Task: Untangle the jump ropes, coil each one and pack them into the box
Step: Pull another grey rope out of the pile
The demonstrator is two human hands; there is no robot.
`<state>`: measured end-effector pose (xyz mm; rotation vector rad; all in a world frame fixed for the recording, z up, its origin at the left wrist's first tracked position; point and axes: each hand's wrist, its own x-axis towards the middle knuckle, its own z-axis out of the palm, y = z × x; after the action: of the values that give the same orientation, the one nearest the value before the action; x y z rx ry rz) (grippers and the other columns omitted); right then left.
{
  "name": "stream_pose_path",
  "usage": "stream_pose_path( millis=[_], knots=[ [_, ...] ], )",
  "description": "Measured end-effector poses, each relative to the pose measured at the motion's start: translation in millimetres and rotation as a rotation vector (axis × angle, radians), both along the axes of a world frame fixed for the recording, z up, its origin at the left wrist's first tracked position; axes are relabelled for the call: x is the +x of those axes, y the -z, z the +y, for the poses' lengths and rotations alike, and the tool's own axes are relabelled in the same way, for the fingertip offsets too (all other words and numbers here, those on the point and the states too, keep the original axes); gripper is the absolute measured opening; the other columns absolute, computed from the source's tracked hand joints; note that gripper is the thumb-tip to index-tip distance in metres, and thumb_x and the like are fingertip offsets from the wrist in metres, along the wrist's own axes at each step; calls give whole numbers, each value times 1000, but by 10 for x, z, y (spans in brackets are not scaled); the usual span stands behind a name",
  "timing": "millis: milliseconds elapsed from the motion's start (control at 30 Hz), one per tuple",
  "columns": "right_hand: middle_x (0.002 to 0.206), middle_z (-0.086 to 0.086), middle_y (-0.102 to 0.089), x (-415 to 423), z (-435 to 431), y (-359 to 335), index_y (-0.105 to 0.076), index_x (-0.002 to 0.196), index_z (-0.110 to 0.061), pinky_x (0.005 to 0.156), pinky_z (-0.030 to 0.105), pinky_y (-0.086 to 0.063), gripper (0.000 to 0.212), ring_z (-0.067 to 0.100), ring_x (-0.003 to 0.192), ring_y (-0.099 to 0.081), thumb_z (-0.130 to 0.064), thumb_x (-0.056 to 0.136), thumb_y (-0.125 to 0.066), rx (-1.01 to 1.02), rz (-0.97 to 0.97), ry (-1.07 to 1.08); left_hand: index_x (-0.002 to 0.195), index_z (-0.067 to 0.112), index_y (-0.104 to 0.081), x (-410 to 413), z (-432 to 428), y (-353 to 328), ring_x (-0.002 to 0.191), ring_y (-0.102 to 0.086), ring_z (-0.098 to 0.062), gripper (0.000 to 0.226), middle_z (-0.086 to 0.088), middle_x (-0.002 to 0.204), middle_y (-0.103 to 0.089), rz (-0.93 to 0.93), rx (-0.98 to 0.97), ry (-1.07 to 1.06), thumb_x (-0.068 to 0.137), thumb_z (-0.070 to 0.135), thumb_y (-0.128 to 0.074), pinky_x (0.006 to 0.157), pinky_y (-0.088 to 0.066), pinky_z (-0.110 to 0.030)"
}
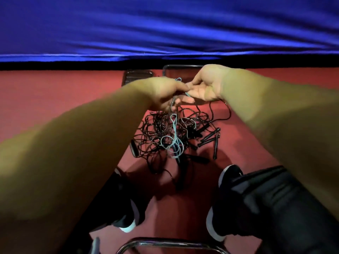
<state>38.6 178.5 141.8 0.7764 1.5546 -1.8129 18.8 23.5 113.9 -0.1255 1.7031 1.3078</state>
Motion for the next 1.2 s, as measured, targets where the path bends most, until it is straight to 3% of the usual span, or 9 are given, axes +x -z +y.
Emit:
stream_pose_path(
  millis=[67,167,300,467,700,800,900,1033,1200],
  knots=[
    [65,9,-74,-20,2,-133,-58,118,0,50,28,-59,29,17,57,-75,0,107,-31,-71,11,54,110,18,-62,-60,-39,-258,44,-44,-4,13,2,82,-77,12,-74,29,105,25,-52,45,-36,-16],
    [106,5,-80,-85,5,-294,-66,129,-8,77,34,-61,44,24,90,-76,-1,98,-36,-47,-8,17,106,15,-60,-53,-104,-571,43,-43,-3,14,5,71,-72,96,-140,74,103,18,-46,43,-37,-15],
    [122,-3,-77,69,14,-530,-71,128,-21,70,27,-50,75,15,97,-69,12,72,-33,243,99,-358,88,17,-56,-20,-200,-1028,45,-39,-4,19,8,68,-59,168,-55,4,99,17,-40,45,-39,-18],
    [115,-1,-78,317,-22,-748,-79,112,-21,70,26,-45,28,15,87,-62,-10,104,-53,392,195,-660,86,17,-48,-15,-354,-1418,46,-35,-8,13,7,64,-57,180,148,-266,95,16,-40,51,-35,-22],
    [96,8,-77,569,-155,-1089,-71,113,-15,73,39,-66,20,24,72,-75,-26,111,-55,247,536,-63,99,14,-63,162,-505,-1341,58,-57,-22,50,-7,88,-77,431,-70,-483,105,57,-39,59,-45,-30],
    [95,13,-76,567,-158,-1226,-70,112,-10,67,39,-67,20,31,74,-79,-23,111,-55,124,590,160,113,5,-68,301,-466,-1288,87,-59,-31,38,-24,108,-67,568,-298,-266,100,33,-46,74,-48,-36],
    [87,13,-77,517,-133,-1299,-68,106,-5,61,36,-64,22,30,72,-79,-22,112,-55,6,584,279,94,16,-64,534,-344,-1381,74,-46,-26,27,-12,86,-57,483,-163,-51,72,15,-48,58,-33,-31],
    [90,15,-75,474,-77,-1279,-66,108,-3,57,30,-62,22,26,72,-80,-18,113,-52,-26,563,346,110,13,-64,651,-260,-1478,103,-72,-25,33,-5,112,-77,216,102,70,95,-1,-38,59,-50,-25],
    [105,24,-76,386,1,-1176,-60,120,-2,63,40,-65,36,30,78,-79,-35,114,-49,58,436,360,110,10,-61,577,-269,-1490,78,-78,-16,23,-9,100,-73,188,160,-17,107,-2,-41,52,-58,-26]
  ],
)
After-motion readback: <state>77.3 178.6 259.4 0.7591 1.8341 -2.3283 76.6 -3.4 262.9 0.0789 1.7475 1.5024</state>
